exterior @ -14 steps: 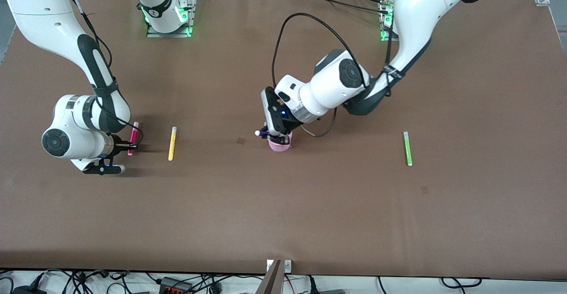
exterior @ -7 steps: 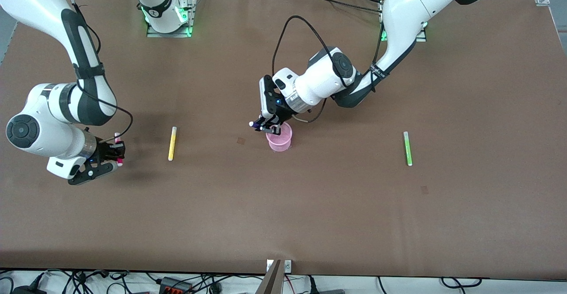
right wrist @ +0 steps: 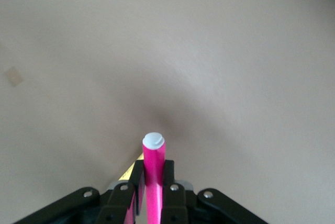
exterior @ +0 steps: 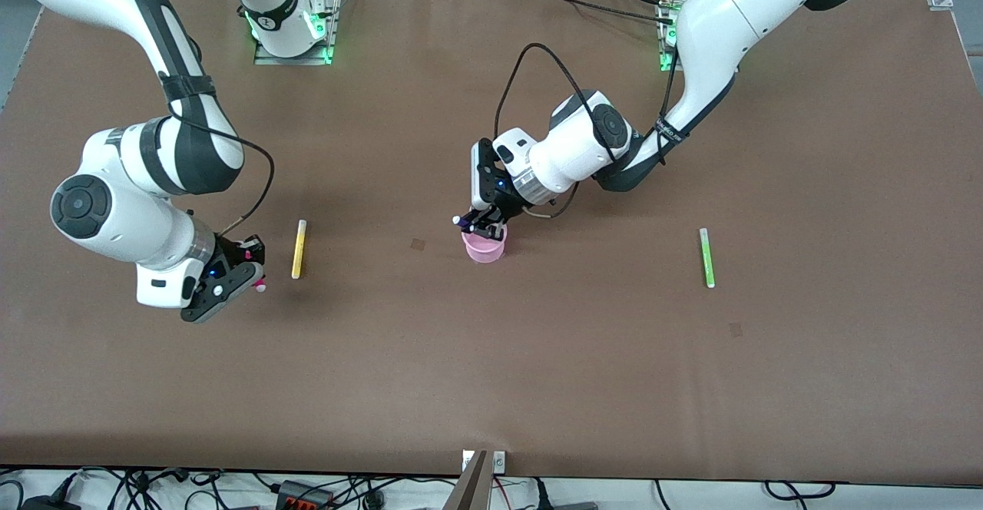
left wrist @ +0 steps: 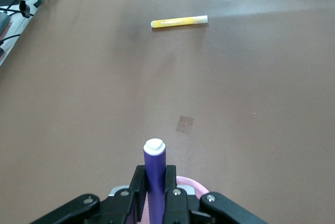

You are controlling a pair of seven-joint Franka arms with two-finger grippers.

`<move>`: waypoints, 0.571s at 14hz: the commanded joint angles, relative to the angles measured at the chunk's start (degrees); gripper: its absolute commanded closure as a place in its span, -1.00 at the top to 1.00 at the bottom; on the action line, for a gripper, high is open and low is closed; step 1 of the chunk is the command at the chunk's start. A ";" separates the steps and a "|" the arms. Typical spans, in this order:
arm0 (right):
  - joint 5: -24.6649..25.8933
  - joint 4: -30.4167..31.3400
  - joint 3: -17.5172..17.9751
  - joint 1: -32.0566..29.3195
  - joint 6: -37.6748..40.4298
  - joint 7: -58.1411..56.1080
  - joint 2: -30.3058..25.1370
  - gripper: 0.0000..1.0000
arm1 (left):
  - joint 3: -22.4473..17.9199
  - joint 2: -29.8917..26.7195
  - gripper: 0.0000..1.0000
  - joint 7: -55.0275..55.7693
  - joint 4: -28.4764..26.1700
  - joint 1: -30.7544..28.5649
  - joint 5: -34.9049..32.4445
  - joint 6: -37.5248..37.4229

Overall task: Organize pens into pink holder with both arms
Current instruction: 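Lower the purple pen into the cup while the right gripper lifts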

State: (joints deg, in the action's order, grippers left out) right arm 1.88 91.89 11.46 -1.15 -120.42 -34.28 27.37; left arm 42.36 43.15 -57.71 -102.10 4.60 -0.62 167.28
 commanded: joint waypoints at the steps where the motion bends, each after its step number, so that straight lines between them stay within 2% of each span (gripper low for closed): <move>1: -3.01 -1.80 1.54 -0.79 0.97 -7.27 -0.22 -1.00 | 0.70 -0.26 -1.00 -2.67 -1.43 -0.65 0.88 0.86; 3: -7.56 -2.06 1.89 -0.79 0.54 -11.92 -0.21 -1.00 | 0.62 0.09 -0.94 -2.84 -1.52 -0.74 0.88 0.86; 4: -10.11 -2.76 1.98 -0.79 0.53 -13.17 -0.22 -1.00 | 0.62 0.09 -0.32 -2.93 -1.52 -0.65 0.88 0.86; 5: -11.44 -3.55 2.16 -0.70 0.71 -14.22 -0.22 -1.00 | 0.62 0.18 0.88 -2.85 -1.52 -0.91 0.88 0.86; 6: -11.81 -3.91 3.29 -0.70 0.45 -15.45 -0.22 -1.00 | 0.70 0.18 1.00 -2.85 -1.52 -1.09 0.88 0.86; 8: -11.98 -4.17 4.52 -0.70 -0.25 -16.78 -0.13 -1.00 | 0.70 -0.09 1.00 -2.67 -1.52 -1.26 0.88 0.77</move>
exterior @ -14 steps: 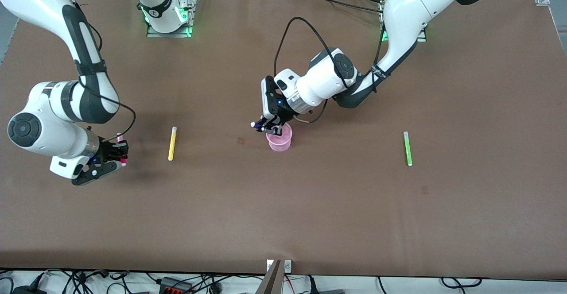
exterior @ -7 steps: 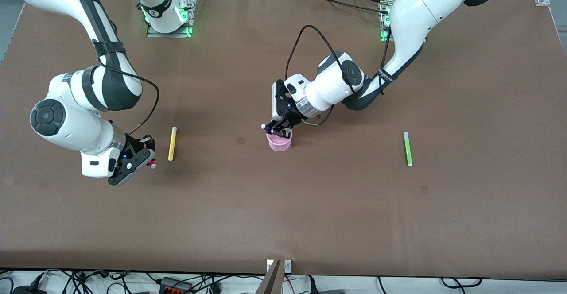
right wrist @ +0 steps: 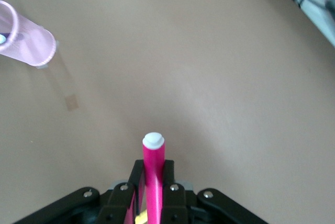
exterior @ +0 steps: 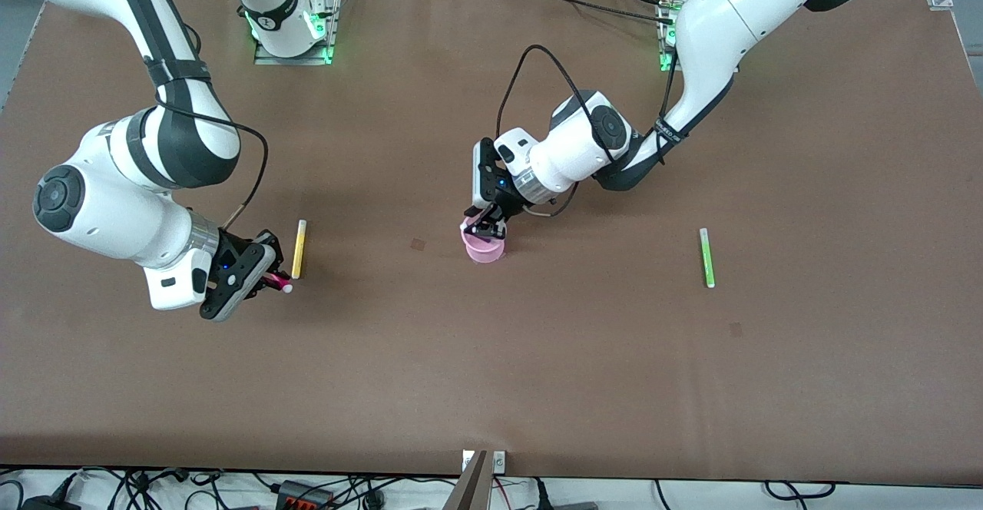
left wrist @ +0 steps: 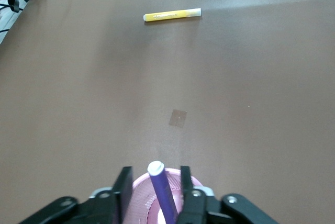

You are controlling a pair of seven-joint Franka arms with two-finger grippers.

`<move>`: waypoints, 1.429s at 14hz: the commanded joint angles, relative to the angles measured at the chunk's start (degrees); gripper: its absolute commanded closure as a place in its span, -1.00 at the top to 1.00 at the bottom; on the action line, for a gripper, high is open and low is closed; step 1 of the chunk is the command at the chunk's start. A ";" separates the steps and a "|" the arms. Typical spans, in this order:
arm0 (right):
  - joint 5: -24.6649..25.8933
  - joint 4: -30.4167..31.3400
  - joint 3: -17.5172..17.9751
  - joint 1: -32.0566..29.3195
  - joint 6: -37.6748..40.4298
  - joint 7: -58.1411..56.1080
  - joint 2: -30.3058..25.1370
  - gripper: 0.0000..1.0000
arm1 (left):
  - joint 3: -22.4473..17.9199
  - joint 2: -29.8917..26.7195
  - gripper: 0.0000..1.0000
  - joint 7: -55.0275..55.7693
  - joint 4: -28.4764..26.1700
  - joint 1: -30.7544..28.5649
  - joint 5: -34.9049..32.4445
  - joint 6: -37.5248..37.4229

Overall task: Organize pens into pink holder with both arms
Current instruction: 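Open the left gripper over the cup while the right gripper carries the pen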

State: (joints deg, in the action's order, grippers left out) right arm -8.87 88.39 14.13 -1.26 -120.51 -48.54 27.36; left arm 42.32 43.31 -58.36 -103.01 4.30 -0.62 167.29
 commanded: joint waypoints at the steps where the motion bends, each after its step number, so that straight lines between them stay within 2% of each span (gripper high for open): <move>1: -1.23 -0.67 3.00 -0.58 -1.12 -2.96 -0.03 -1.00 | 0.83 -0.59 1.00 -1.85 -0.61 -1.22 0.88 0.41; 3: -1.32 -0.67 5.55 -0.58 -1.83 -3.75 0.06 -1.00 | 2.83 -1.82 1.00 -1.58 -1.92 -4.19 0.97 -0.47; 5: -1.67 -0.67 7.40 -0.58 -2.88 -3.66 0.15 -1.00 | 8.89 -2.26 1.00 -1.40 -2.37 -11.12 0.97 -2.65; 7: -1.76 -0.67 7.76 -0.49 -3.59 -3.66 0.23 -1.00 | 13.73 -3.75 1.00 0.34 -1.58 -18.32 0.97 -13.94; 8: -1.76 -0.67 8.11 -0.06 -3.94 -3.66 0.41 -1.00 | 14.18 -4.54 1.00 2.09 -1.32 -21.06 0.80 -19.14; 10: -1.76 -0.76 10.03 0.30 -5.43 -4.45 0.67 -1.00 | 13.93 -4.72 1.00 3.24 -1.23 -24.93 0.88 -25.40; 12: -1.67 -0.67 13.98 0.47 -9.55 -5.86 1.37 -1.00 | 13.23 -4.81 1.00 8.58 -1.23 -29.06 0.27 -31.20; 13: -1.67 -0.85 15.04 1.43 -10.09 -5.95 1.90 -1.00 | 11.40 -5.33 1.00 11.92 -1.14 -29.95 -0.34 -34.02; 16: -1.50 -3.39 15.14 6.34 -10.27 -6.04 2.51 -1.00 | 4.72 -5.95 1.00 19.22 2.97 -29.87 -5.33 -42.97; 18: -1.41 -6.54 15.05 10.04 -10.36 -6.12 4.97 -1.00 | 3.29 -7.00 1.00 30.08 6.41 -29.79 -13.57 -51.05; 20: -1.32 -9.01 14.97 12.85 -10.36 -6.04 6.73 -1.00 | 3.38 -8.85 1.00 49.74 8.69 -29.61 -20.18 -57.04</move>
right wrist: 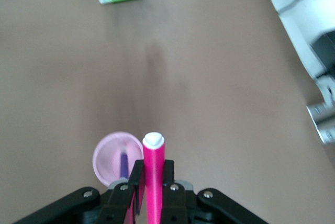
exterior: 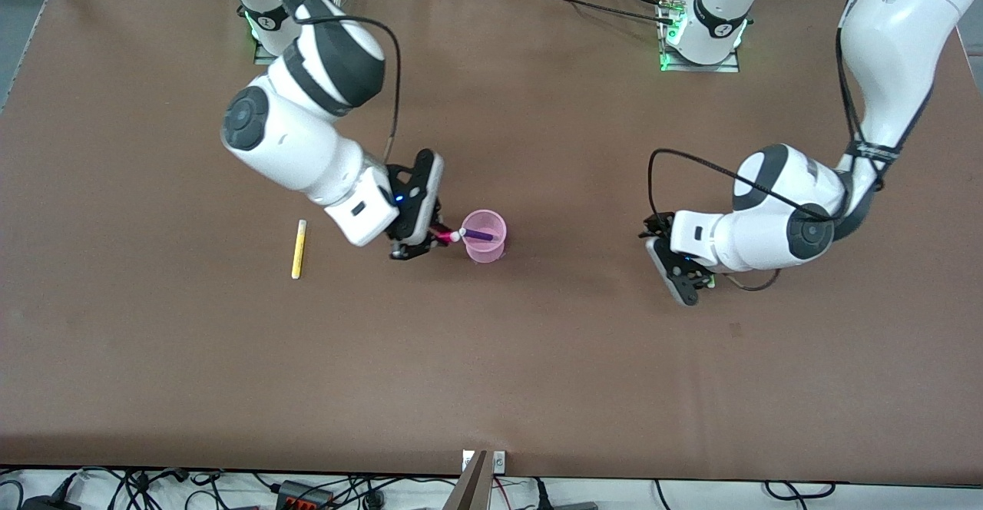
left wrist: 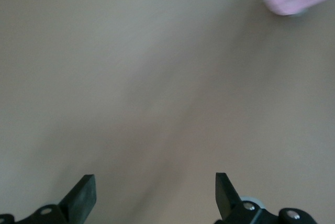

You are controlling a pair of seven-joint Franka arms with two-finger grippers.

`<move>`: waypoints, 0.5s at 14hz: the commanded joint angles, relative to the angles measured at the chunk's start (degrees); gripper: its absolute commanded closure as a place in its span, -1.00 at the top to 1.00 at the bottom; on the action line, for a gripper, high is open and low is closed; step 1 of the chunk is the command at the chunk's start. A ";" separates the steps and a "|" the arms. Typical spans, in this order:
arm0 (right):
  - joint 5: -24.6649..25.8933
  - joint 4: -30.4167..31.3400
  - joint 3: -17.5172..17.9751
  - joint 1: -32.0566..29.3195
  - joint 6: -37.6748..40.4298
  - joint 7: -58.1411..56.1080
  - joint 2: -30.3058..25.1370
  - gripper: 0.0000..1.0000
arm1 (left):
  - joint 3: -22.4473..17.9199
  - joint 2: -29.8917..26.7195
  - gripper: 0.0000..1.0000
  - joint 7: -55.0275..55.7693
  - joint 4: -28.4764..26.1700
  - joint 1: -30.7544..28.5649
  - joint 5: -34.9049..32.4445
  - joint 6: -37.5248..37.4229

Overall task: Organize pens into pink holder with both arms
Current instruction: 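Open the left gripper over the cup while the right gripper carries the pen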

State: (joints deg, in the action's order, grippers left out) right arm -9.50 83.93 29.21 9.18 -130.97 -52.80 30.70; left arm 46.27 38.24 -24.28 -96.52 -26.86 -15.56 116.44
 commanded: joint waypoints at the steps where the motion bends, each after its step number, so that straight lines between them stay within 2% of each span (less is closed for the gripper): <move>1: -0.52 -4.65 -0.12 3.72 0.10 -1.61 3.84 -1.00 | -0.39 -3.78 1.00 21.76 4.30 1.38 -6.83 -10.05; 3: 0.44 -4.65 -0.55 6.45 -0.34 -1.52 4.28 -1.00 | -1.00 -3.43 1.00 22.61 11.31 1.11 -6.85 -17.79; 4: 2.71 -4.65 -1.08 7.50 -0.95 -1.61 4.81 -1.00 | -3.27 -3.43 1.00 22.53 14.92 0.76 -6.85 -20.35; 5: 5.08 -4.65 -1.17 8.04 -1.04 -1.61 5.25 -1.00 | -6.16 -3.43 1.00 22.44 17.56 0.76 -6.85 -20.72; 7: 7.30 -4.65 -1.17 9.00 -1.13 -2.04 6.48 -1.00 | -7.86 -3.34 1.00 22.79 20.39 0.93 -6.85 -20.64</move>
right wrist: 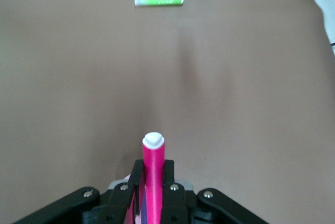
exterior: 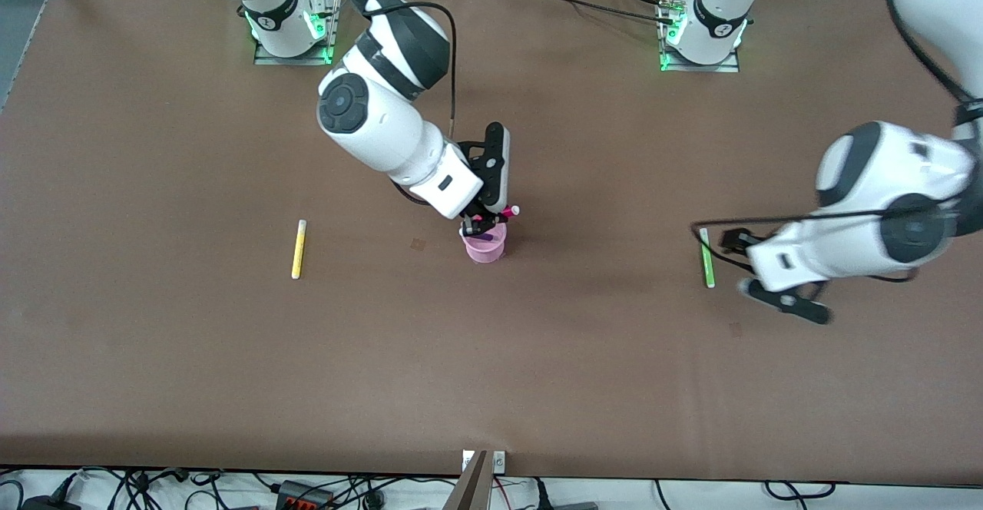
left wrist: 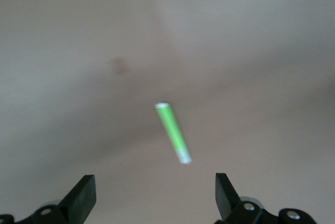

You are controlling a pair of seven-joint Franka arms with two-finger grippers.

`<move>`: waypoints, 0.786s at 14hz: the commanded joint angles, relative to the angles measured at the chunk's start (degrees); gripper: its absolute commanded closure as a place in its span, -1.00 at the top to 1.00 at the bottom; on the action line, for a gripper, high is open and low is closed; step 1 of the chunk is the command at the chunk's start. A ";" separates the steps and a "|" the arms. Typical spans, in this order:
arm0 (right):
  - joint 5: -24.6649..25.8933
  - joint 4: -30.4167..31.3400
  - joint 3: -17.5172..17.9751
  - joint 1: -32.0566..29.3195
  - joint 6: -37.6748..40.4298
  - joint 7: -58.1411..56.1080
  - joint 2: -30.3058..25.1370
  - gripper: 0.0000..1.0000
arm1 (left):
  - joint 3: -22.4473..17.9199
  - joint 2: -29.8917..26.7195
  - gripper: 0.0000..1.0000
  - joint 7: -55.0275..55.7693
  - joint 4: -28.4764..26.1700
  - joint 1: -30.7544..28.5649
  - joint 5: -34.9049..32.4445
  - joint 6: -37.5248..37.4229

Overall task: Organize pens into pink holder with both arms
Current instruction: 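Lower the pink pen toward the cup while the left gripper moves away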

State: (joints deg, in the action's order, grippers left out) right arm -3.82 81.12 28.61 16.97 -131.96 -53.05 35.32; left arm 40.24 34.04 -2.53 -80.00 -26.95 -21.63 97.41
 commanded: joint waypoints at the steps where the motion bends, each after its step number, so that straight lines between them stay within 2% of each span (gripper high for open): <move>1: 1.62 -1.84 -0.58 1.66 -0.92 -1.88 2.38 -1.00 | -2.44 1.02 1.00 0.86 5.63 0.85 -0.53 -1.27; 3: 1.53 -1.75 -0.58 2.01 -4.34 -1.71 3.17 -1.00 | -2.71 1.56 1.00 1.29 10.72 0.58 -0.34 -2.13; 4: 1.53 -1.75 -0.58 2.36 -5.05 -1.71 3.35 -1.00 | -2.79 0.60 1.00 1.47 11.44 0.50 -0.61 -3.88; 7: 1.10 -1.58 -0.49 3.33 -10.40 -1.36 5.63 -1.00 | -2.01 -2.83 1.00 7.77 11.54 0.85 0.00 -8.28; 11: 1.27 -1.31 -0.58 4.03 -11.30 -1.62 7.22 -1.00 | -1.65 -5.48 1.00 9.03 11.54 1.02 0.18 -9.61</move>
State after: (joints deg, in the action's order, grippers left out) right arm -2.71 81.05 28.40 20.51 -142.64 -53.85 41.29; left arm 38.53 29.94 5.52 -68.58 -26.11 -21.60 89.53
